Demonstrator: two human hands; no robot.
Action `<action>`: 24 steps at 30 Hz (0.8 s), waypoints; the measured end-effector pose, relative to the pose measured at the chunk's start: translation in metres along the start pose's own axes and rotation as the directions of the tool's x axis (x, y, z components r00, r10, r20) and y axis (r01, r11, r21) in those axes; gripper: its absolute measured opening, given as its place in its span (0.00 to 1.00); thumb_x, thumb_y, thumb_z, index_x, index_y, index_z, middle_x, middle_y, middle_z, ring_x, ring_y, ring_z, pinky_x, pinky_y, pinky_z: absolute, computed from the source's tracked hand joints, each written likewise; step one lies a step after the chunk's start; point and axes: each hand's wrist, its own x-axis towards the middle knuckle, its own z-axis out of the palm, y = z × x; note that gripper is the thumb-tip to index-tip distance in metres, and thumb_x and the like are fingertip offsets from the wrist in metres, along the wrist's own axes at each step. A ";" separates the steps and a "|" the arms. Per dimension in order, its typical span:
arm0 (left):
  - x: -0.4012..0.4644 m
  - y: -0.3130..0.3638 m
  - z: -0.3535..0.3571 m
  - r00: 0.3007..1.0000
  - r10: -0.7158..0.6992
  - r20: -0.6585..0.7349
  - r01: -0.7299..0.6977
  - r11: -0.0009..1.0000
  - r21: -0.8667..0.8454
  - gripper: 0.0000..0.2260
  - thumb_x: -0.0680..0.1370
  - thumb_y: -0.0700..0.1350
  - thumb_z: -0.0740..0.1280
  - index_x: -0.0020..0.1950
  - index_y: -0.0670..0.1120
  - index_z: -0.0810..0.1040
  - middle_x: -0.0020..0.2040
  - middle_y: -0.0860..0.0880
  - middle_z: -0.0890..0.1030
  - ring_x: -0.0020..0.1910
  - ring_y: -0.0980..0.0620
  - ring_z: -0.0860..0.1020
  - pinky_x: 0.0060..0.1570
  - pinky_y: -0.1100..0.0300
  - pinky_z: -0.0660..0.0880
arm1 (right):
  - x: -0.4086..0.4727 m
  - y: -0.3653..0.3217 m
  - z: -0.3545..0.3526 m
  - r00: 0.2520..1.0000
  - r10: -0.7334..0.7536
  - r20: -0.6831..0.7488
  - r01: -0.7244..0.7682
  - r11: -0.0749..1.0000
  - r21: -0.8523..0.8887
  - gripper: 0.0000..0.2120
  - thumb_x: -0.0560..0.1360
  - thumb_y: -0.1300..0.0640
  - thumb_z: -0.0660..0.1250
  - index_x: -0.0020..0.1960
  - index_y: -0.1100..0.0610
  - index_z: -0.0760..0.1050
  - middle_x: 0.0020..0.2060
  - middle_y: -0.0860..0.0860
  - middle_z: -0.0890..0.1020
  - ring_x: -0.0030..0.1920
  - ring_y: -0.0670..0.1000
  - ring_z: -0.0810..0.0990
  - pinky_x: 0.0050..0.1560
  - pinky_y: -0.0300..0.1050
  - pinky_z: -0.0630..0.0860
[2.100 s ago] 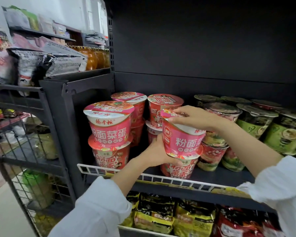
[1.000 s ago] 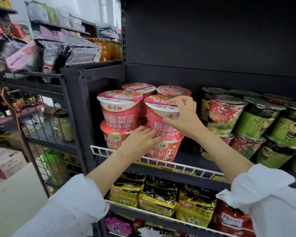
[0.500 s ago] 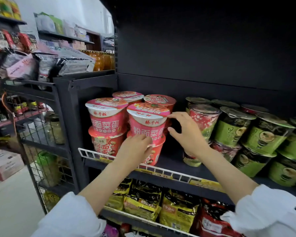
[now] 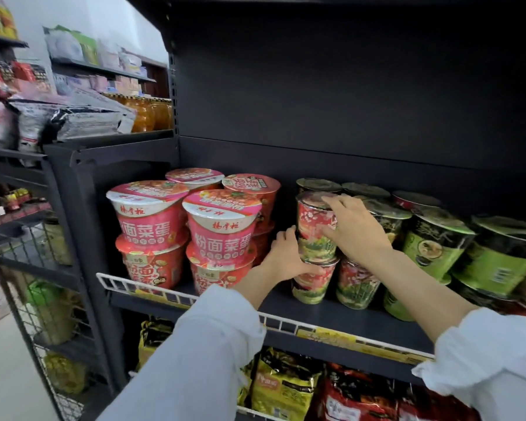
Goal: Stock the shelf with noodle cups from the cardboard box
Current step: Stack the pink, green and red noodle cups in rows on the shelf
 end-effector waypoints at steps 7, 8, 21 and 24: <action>0.024 -0.003 0.020 0.999 -0.047 -0.002 0.047 0.998 -0.047 0.51 0.62 0.58 0.78 0.75 0.42 0.54 0.70 0.43 0.63 0.70 0.44 0.63 0.66 0.52 0.65 | 0.013 0.006 0.003 0.999 -0.014 -0.045 0.013 1.000 -0.018 0.21 0.79 0.52 0.61 0.71 0.54 0.68 0.61 0.54 0.72 0.65 0.54 0.68 0.59 0.47 0.72; 0.025 -0.004 0.019 0.999 -0.035 -0.002 0.035 0.999 -0.009 0.49 0.62 0.59 0.78 0.74 0.42 0.57 0.69 0.43 0.65 0.69 0.44 0.64 0.65 0.53 0.65 | 0.014 0.006 0.002 0.999 -0.018 -0.046 0.018 1.000 -0.001 0.21 0.79 0.52 0.62 0.70 0.54 0.69 0.60 0.54 0.73 0.65 0.53 0.68 0.59 0.47 0.72; -0.025 -0.037 -0.026 0.998 -0.033 0.048 0.021 0.975 0.220 0.35 0.69 0.50 0.75 0.71 0.41 0.64 0.68 0.44 0.71 0.66 0.46 0.70 0.64 0.57 0.66 | 0.013 -0.024 0.001 0.993 -0.117 0.011 0.110 0.960 0.257 0.19 0.76 0.53 0.66 0.66 0.54 0.73 0.60 0.53 0.72 0.64 0.53 0.67 0.63 0.44 0.67; -0.042 -0.041 -0.034 0.998 -0.013 0.059 -0.007 0.944 0.329 0.25 0.76 0.41 0.67 0.72 0.40 0.65 0.66 0.41 0.70 0.66 0.44 0.70 0.64 0.58 0.65 | 0.011 -0.019 -0.006 0.989 -0.129 0.071 0.106 0.958 0.268 0.17 0.77 0.56 0.65 0.65 0.56 0.73 0.63 0.53 0.72 0.57 0.52 0.75 0.55 0.41 0.70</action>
